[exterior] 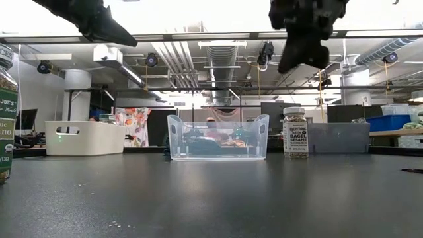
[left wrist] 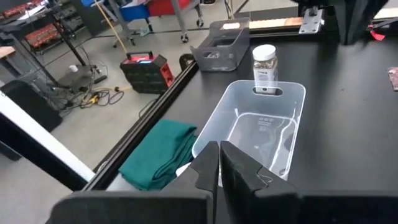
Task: Sort spices by type
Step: Put the top white spice into the transparent bin
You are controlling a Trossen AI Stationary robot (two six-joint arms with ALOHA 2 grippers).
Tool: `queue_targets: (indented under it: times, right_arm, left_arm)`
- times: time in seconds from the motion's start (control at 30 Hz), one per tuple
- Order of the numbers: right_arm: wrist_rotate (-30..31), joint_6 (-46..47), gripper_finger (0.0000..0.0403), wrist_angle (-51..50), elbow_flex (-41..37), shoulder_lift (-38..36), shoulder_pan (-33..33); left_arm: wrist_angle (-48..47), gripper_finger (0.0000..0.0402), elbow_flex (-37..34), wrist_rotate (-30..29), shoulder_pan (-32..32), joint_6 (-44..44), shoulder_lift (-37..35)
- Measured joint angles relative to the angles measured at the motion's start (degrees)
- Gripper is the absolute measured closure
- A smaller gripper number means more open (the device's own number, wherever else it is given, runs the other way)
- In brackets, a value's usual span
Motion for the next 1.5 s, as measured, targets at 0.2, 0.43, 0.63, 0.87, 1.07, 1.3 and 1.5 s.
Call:
queue_targets:
  times: [0.2, 0.43, 0.63, 0.87, 1.07, 1.3, 1.5]
  right_arm:
    - [-0.6, 6.4, 0.039, -18.2, 8.9, 8.5, 2.2]
    - [-0.6, 9.3, 0.039, -25.1, 10.8, 10.3, 1.4]
    - [-0.2, 10.1, 0.039, -27.2, 10.8, 6.1, -3.7]
    - [2.7, 10.3, 0.039, -27.2, 10.8, 1.7, -12.2]
    - [2.8, 8.5, 0.0372, -27.4, 10.8, 3.3, -19.2]
    - [2.4, 5.9, 0.0254, -26.8, 10.8, 5.6, -24.5]
    - [2.2, 6.0, 0.0141, -26.1, 10.8, 6.6, -25.4]
  left_arm:
    - [4.6, 0.0402, -0.5, 0.0, 0.0, 1.3, 0.8]
    - [8.1, 0.0402, -1.5, 0.0, 0.0, 4.6, 1.0]
    - [9.9, 0.0402, -1.1, -1.6, 0.0, 8.0, 1.0]
    - [11.4, 0.0402, -1.5, -5.9, 0.1, 14.2, 1.3]
    - [12.1, 0.0402, -1.6, -6.0, 0.1, 17.5, 1.3]
    - [12.7, 0.0402, -1.6, -6.0, 0.6, 19.5, 1.3]
    - [14.6, 0.0402, -1.6, -6.0, 1.7, 20.8, 1.3]
